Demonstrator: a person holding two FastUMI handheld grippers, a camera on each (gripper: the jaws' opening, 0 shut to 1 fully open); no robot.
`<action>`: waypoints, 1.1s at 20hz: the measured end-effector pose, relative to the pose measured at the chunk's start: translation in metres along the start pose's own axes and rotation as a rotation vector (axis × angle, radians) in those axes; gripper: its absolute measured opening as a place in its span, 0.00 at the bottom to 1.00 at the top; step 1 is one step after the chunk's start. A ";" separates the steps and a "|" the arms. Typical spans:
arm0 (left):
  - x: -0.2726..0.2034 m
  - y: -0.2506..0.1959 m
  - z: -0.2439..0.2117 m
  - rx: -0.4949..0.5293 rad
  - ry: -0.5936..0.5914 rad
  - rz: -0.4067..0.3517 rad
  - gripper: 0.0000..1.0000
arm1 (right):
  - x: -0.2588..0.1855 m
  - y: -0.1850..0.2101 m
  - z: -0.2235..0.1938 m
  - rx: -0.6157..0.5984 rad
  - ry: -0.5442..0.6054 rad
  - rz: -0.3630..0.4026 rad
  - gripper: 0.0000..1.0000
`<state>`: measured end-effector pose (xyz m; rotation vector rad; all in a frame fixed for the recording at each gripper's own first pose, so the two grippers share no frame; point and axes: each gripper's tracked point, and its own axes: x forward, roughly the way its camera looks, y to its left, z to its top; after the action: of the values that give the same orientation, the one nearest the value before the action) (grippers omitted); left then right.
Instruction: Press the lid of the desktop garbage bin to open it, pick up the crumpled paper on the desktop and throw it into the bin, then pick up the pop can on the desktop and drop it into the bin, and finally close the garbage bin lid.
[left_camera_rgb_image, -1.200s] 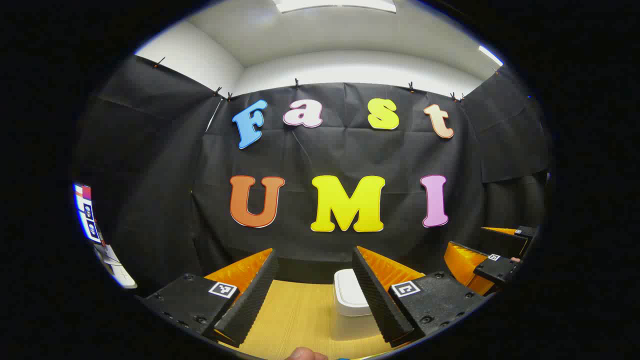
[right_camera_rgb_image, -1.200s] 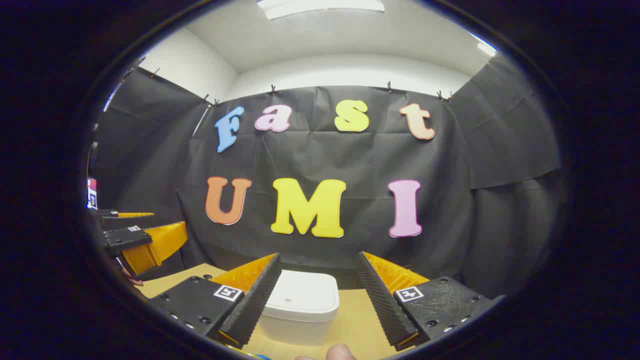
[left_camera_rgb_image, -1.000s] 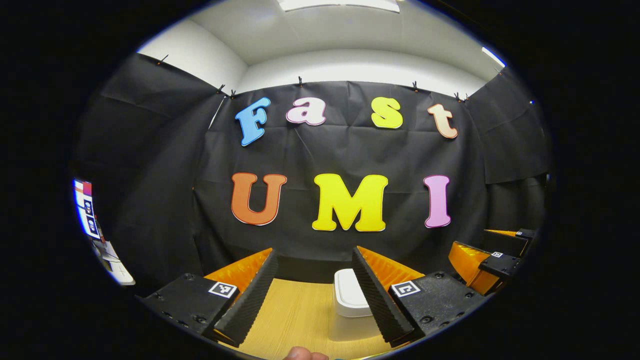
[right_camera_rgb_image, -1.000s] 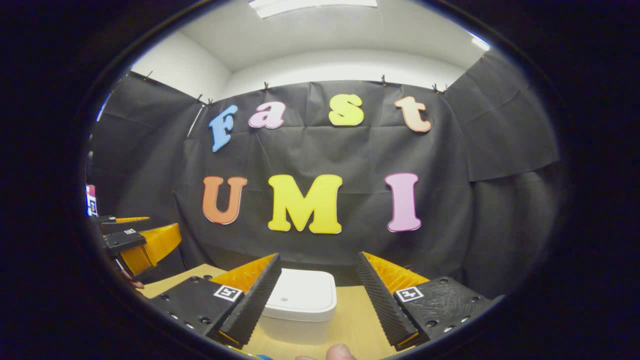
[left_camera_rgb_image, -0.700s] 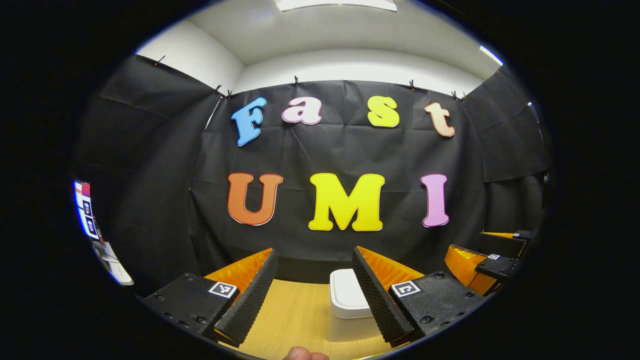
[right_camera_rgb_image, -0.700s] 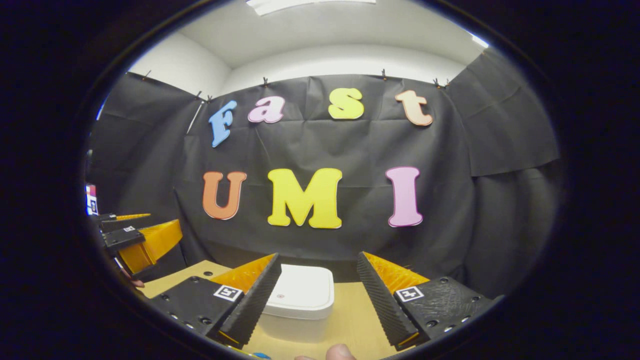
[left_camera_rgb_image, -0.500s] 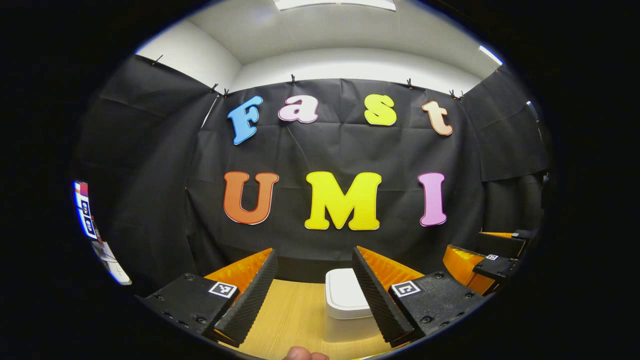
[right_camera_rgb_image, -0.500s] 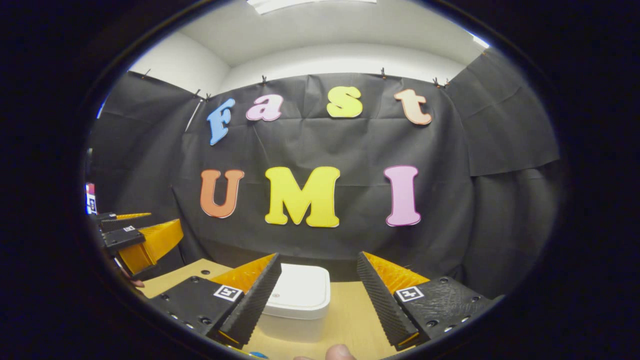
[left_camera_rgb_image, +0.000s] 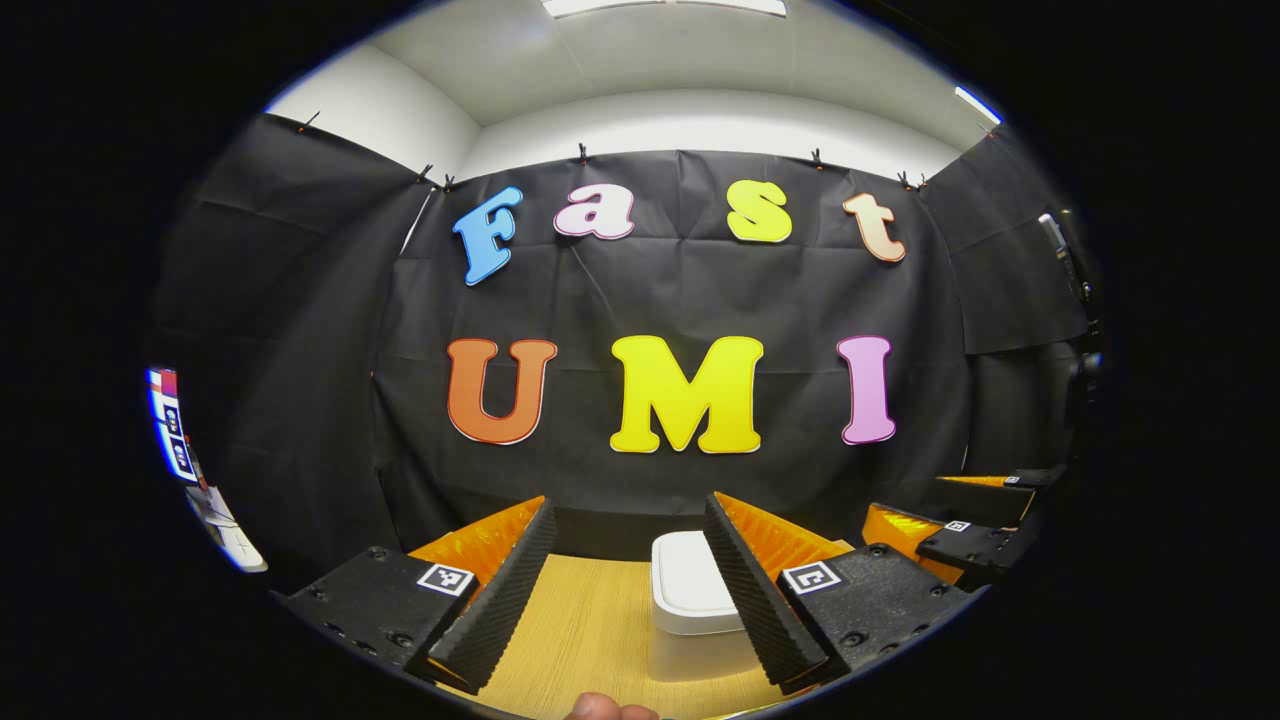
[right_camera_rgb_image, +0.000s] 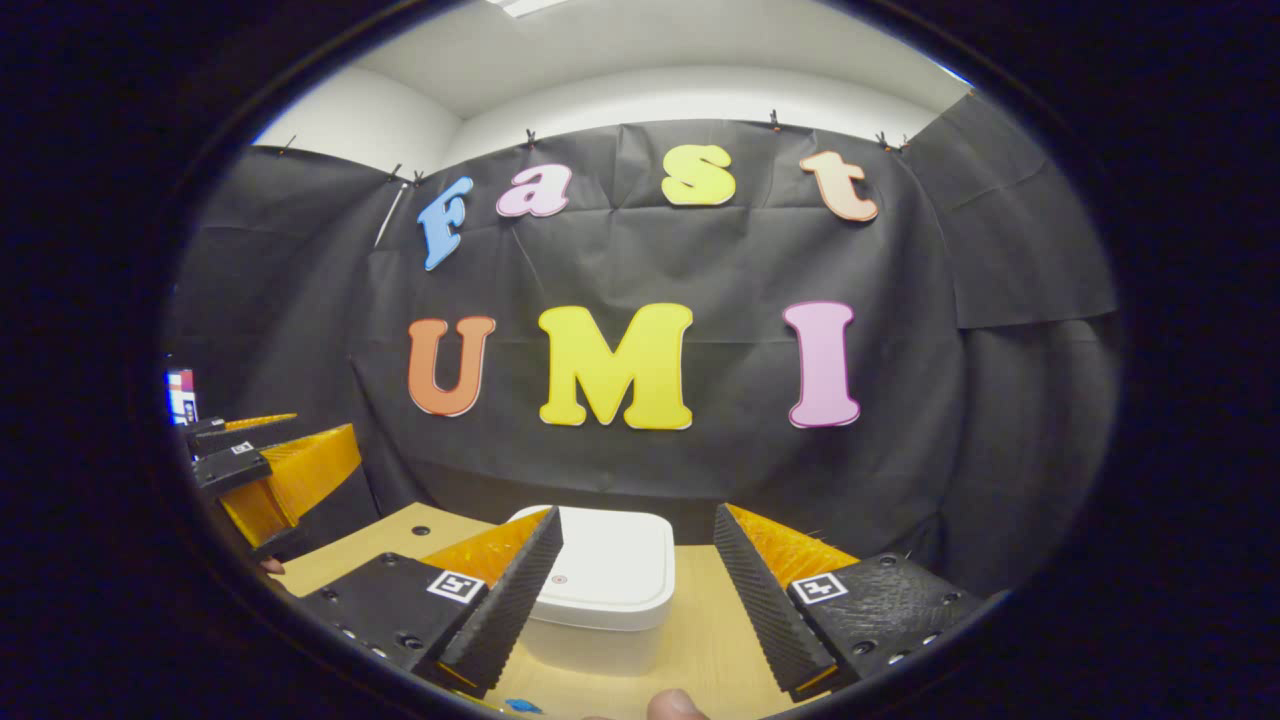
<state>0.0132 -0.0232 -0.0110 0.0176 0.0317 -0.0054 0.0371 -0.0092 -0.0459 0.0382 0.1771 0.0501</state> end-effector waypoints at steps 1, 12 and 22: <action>-0.001 0.002 0.000 0.002 0.000 0.002 0.96 | 0.002 0.003 -0.004 0.004 0.015 0.007 0.95; -0.012 0.027 -0.005 0.010 0.009 0.064 0.96 | 0.052 0.026 -0.051 -0.008 0.215 0.053 0.55; -0.017 0.038 -0.012 0.032 0.032 0.109 0.96 | 0.080 0.038 -0.088 0.004 0.327 0.103 0.00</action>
<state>-0.0037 0.0154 -0.0222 0.0513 0.0624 0.1031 0.0987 0.0359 -0.1446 0.0427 0.5019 0.1592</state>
